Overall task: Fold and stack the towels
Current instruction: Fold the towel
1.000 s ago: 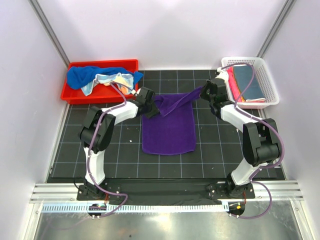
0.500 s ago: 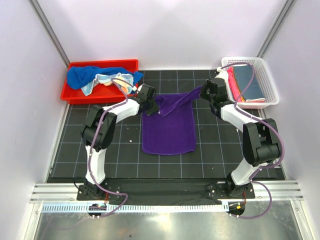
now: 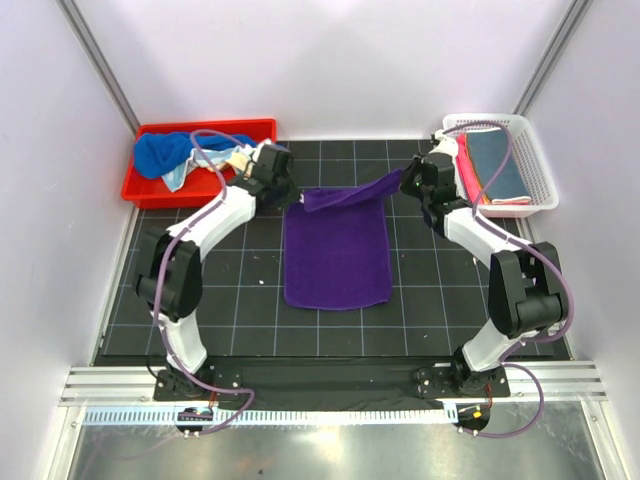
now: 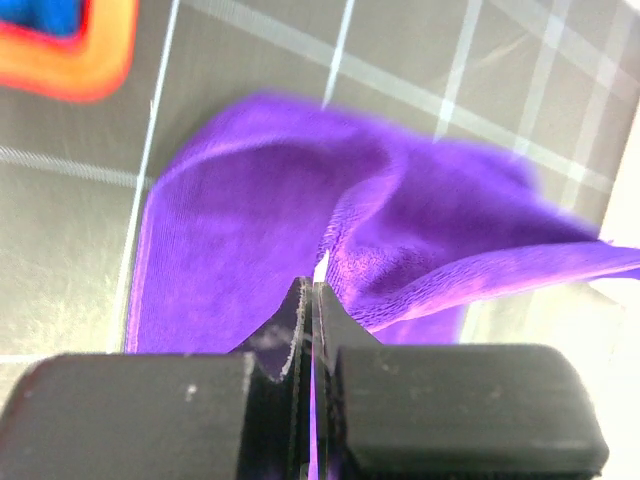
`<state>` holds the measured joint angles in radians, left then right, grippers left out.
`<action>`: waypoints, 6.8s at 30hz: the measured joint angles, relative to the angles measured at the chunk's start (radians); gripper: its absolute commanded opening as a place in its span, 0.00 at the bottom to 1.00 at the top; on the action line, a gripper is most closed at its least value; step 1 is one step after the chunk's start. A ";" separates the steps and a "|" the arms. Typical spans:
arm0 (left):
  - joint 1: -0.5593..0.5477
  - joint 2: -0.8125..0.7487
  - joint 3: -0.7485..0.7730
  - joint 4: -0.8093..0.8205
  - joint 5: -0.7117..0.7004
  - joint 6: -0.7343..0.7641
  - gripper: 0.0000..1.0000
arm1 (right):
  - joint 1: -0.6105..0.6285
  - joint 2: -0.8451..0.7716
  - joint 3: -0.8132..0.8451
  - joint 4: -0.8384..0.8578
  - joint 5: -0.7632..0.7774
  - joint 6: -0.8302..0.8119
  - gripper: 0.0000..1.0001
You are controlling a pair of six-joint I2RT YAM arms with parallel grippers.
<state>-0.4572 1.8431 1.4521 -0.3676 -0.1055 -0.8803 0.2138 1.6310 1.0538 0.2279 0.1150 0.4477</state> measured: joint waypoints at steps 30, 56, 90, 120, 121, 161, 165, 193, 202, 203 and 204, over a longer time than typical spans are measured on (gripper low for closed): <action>0.172 0.060 0.310 -0.172 0.212 0.195 0.00 | 0.014 -0.023 0.066 0.038 -0.136 0.031 0.01; 0.147 -0.296 -0.223 -0.109 0.283 0.182 0.00 | 0.148 -0.349 -0.272 -0.074 -0.067 0.069 0.01; 0.084 -0.519 -0.412 -0.087 0.301 0.181 0.00 | 0.183 -0.592 -0.415 -0.193 -0.045 0.079 0.01; 0.070 -0.598 -0.522 -0.092 0.317 0.181 0.00 | 0.217 -0.722 -0.502 -0.268 -0.039 0.090 0.01; 0.069 -0.598 -0.531 -0.091 0.318 0.181 0.00 | 0.217 -0.722 -0.512 -0.268 -0.039 0.092 0.01; 0.013 -0.598 -0.676 -0.042 0.334 0.151 0.00 | 0.223 -0.746 -0.612 -0.380 -0.093 0.119 0.01; 0.013 -0.598 -0.695 -0.041 0.338 0.151 0.00 | 0.223 -0.746 -0.615 -0.383 -0.106 0.120 0.01; 0.013 -0.587 -0.675 -0.098 0.334 0.162 0.32 | 0.223 -0.705 -0.565 -0.523 -0.083 0.127 0.38; 0.016 -0.354 -0.428 -0.096 0.314 0.205 0.31 | 0.206 -0.397 -0.343 -0.520 -0.036 0.114 0.39; 0.020 -0.316 -0.392 -0.095 0.314 0.212 0.30 | 0.193 -0.333 -0.296 -0.504 -0.039 0.109 0.39; 0.024 -0.278 -0.356 -0.094 0.311 0.219 0.29 | 0.182 -0.282 -0.257 -0.489 -0.040 0.105 0.39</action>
<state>-0.4335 1.5646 1.0966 -0.4618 0.2054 -0.6613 0.3958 1.3495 0.7967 -0.2607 0.0750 0.5529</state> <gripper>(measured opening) 0.306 0.388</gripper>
